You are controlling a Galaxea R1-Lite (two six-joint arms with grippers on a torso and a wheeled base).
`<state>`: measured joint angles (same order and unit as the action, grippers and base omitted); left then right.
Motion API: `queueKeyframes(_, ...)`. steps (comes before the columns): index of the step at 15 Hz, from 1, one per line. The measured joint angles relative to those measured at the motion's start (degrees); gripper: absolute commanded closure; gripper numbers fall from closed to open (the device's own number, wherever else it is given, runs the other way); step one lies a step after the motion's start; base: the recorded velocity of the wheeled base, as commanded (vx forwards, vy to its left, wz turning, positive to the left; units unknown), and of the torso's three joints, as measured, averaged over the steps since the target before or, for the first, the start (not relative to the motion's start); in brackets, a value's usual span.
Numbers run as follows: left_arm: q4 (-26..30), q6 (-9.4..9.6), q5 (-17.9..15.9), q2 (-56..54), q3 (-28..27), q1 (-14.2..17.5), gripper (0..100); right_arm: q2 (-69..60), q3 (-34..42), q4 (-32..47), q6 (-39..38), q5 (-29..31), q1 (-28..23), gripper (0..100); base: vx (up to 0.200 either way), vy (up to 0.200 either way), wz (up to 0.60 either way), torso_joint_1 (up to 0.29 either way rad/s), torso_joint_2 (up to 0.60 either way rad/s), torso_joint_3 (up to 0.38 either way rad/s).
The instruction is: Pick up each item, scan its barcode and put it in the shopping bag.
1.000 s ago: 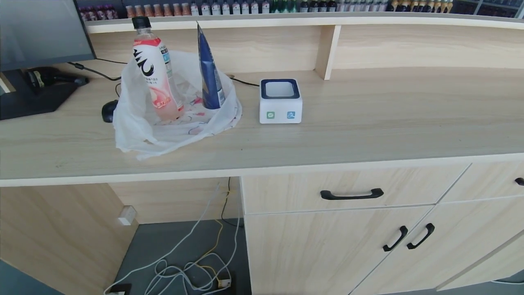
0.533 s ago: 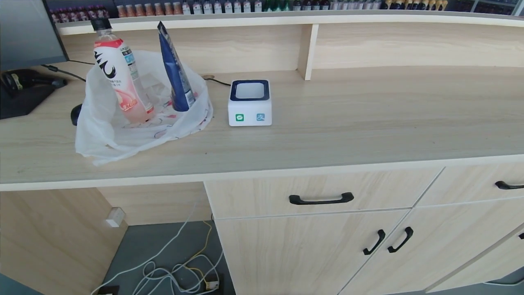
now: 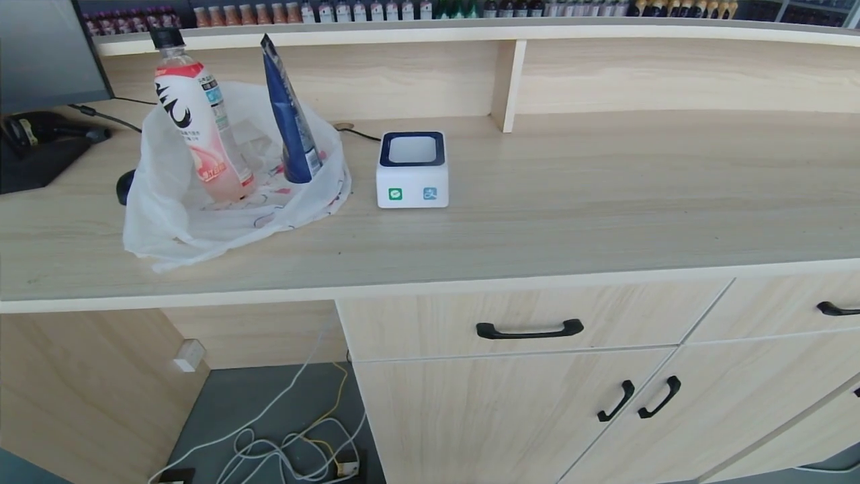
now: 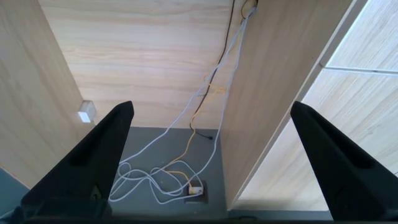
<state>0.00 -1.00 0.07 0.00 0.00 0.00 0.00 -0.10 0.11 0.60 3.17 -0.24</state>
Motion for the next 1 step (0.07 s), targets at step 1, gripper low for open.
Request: queueKeyframes(1,0.02,0.0,0.0,0.0,0.0,-0.05,0,0.0,0.0,-0.01,0.09,0.0,-0.02,0,0.0,0.0,0.0,0.0,0.0,0.0)
